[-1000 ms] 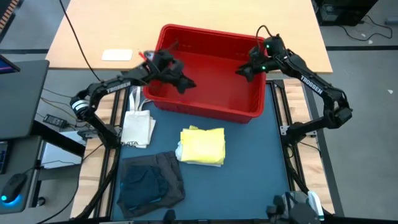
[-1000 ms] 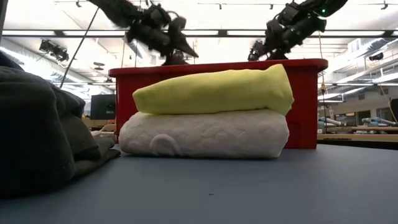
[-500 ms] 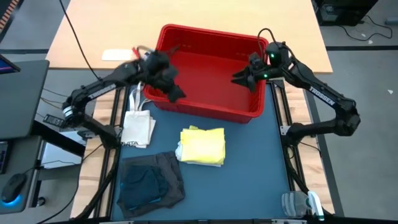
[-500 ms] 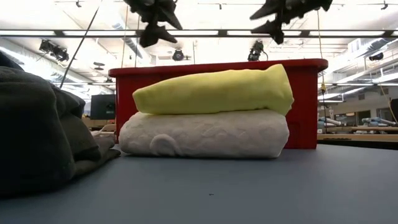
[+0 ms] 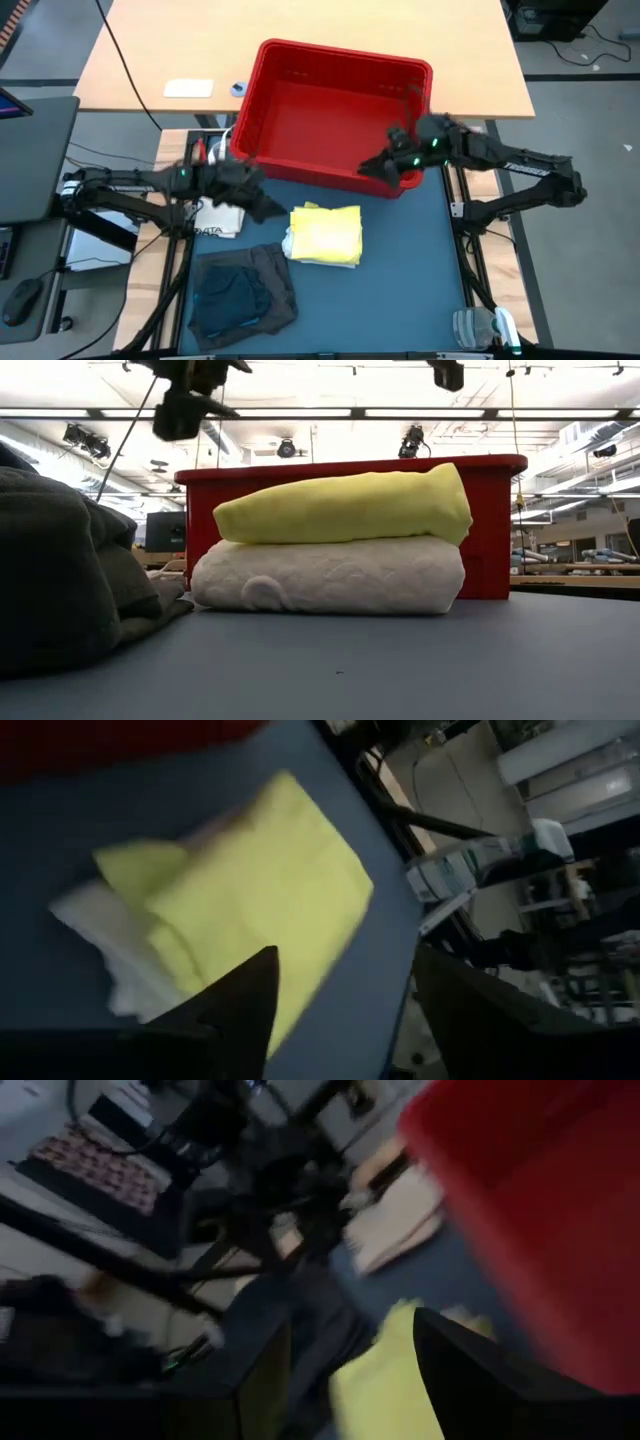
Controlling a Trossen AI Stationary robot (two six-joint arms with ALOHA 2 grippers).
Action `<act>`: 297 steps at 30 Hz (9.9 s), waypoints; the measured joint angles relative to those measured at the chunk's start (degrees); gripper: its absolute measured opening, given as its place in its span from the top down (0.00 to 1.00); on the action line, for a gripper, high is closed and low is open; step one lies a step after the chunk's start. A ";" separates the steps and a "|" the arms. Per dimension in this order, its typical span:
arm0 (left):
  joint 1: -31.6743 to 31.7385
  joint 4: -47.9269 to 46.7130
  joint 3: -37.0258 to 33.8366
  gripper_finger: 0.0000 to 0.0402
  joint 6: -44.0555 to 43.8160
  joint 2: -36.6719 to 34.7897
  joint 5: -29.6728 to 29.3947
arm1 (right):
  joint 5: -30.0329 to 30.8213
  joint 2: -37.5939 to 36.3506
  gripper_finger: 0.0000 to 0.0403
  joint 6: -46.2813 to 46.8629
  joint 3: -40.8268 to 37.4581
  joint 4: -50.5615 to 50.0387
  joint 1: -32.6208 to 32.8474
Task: Fold laundry
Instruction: Put the folded shirts into the red bin, then put the folded shorts into the red bin
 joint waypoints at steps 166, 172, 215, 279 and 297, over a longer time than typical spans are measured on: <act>42.13 15.43 34.62 0.38 25.73 37.41 24.87 | -11.25 44.05 0.48 -23.29 20.87 3.99 -24.78; 41.15 13.28 35.03 0.43 25.67 33.38 24.46 | -3.76 56.27 0.50 -31.77 33.07 -13.60 -22.68; -15.77 -21.94 6.80 0.50 -11.55 -6.08 -17.67 | -3.99 27.81 0.49 -13.26 30.18 -18.36 2.09; -27.33 -20.10 -3.59 0.13 -25.96 1.04 -3.29 | 15.11 28.80 0.31 19.50 -3.64 11.09 23.31; -46.71 -2.72 -23.19 0.13 -62.13 1.71 -28.17 | 6.26 28.82 0.14 26.44 -4.55 10.16 20.82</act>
